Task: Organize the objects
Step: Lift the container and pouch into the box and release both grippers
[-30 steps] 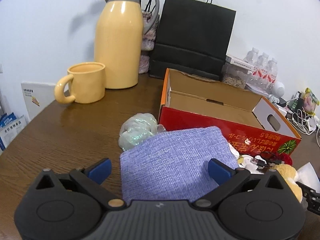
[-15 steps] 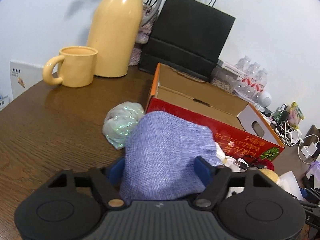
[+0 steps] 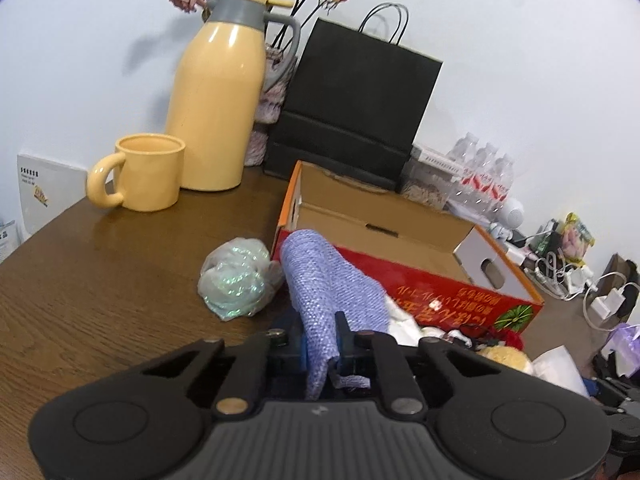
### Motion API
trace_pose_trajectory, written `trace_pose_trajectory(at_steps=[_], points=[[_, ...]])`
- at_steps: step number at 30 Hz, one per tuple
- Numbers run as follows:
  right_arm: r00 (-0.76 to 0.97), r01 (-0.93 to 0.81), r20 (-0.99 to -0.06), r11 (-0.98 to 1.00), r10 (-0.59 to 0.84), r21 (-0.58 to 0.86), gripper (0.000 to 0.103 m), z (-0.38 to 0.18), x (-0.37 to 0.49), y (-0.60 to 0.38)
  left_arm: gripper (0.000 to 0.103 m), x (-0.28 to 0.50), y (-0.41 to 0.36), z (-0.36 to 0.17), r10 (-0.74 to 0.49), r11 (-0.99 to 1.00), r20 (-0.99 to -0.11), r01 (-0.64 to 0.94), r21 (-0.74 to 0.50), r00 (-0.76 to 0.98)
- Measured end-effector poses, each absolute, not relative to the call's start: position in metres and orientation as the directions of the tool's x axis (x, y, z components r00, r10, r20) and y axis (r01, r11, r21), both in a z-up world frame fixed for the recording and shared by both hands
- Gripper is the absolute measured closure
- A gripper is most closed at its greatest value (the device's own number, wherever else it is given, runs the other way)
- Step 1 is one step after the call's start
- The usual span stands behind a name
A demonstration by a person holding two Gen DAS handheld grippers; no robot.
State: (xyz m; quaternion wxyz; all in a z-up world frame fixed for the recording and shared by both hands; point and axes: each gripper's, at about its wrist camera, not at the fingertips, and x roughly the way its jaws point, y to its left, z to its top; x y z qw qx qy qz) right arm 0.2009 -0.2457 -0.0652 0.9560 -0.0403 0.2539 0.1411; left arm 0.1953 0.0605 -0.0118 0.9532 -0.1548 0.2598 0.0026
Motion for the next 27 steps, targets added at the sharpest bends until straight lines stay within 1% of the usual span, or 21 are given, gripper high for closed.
trace_pose_trajectory(at_steps=[16,27], points=[[0.870,-0.286,-0.418,0.958,0.262,0.005,0.036,-0.042,0.192,-0.243,0.095,0.183,0.041,0.028,-0.132,0.958,-0.388,0.017,-0.285,0.912],[0.895,-0.304,-0.341,0.953,0.289,0.008,0.036,-0.014,0.207,-0.225,0.095,0.204,0.007,0.050,-0.184,0.964,-0.348,0.100,-0.246,0.919]])
